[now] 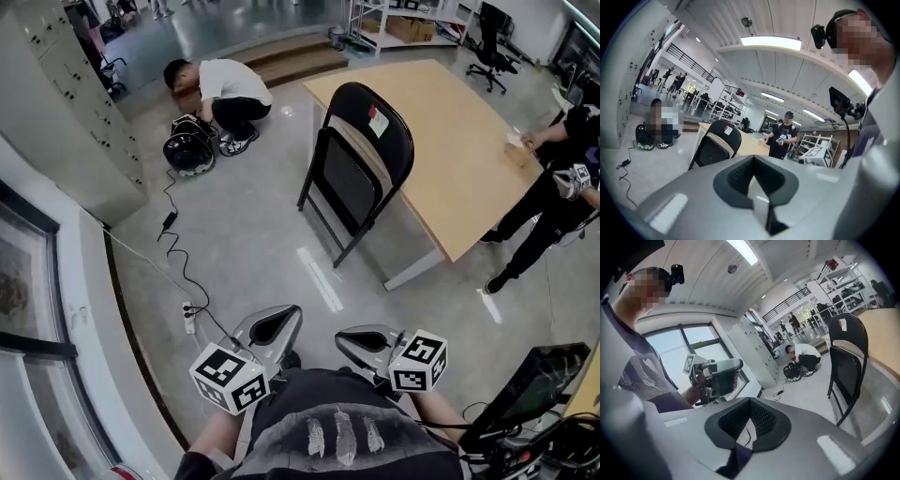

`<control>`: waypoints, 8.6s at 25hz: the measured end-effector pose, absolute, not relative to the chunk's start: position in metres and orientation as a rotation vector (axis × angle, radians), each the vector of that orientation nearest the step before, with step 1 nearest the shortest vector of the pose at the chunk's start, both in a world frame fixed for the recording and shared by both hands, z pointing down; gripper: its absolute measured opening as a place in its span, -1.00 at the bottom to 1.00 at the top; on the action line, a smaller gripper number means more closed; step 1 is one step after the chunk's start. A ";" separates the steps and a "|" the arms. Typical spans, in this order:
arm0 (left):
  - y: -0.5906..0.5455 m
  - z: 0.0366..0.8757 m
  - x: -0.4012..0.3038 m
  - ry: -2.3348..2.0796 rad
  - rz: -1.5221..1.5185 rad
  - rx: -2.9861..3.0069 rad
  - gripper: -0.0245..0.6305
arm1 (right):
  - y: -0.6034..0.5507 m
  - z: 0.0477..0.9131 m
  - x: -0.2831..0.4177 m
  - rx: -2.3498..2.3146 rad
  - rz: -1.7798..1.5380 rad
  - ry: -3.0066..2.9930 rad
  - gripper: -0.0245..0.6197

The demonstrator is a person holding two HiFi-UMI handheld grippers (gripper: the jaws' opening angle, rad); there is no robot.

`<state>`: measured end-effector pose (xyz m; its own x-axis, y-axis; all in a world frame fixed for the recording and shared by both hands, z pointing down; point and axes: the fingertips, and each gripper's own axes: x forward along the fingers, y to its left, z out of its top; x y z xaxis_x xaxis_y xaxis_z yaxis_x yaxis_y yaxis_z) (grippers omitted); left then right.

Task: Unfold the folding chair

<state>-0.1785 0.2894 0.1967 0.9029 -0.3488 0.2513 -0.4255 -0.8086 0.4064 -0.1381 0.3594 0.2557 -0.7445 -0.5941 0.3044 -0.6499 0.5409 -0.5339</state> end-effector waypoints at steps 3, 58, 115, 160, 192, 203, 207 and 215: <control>0.271 0.200 -0.201 -0.546 0.190 2.585 -0.93 | 0.345 0.253 -0.161 1.058 0.968 -2.671 -0.92; -0.037 0.222 -0.063 -0.380 0.287 2.614 -0.93 | 0.024 0.279 0.009 1.258 0.718 -2.326 -0.92; -0.168 0.538 0.239 -0.437 0.721 1.775 -0.35 | -0.180 0.339 0.288 1.284 0.817 -1.688 -0.58; -0.148 0.592 -0.060 -0.561 0.248 1.624 -0.43 | -0.184 0.388 0.232 1.170 1.027 -1.861 -0.68; -0.119 0.752 -0.250 -0.651 0.124 1.444 -0.06 | -0.148 0.450 0.123 1.081 1.373 -1.832 -0.76; -0.126 0.778 -0.256 -0.681 0.124 1.443 0.02 | -0.147 0.456 0.135 1.054 1.407 -1.869 -0.76; -0.125 0.809 -0.280 -0.706 0.121 1.428 0.07 | -0.151 0.477 0.111 1.035 1.427 -1.879 -0.75; -0.127 0.847 -0.307 -0.737 0.115 1.426 0.12 | -0.150 0.500 0.091 1.037 1.458 -1.878 -0.75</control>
<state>-0.3069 -0.1266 0.8473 0.7766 -0.3501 0.5237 -0.4933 0.1790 0.8512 0.0905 -0.1504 0.4996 -0.5575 -0.2435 0.7937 -0.8292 0.1178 -0.5463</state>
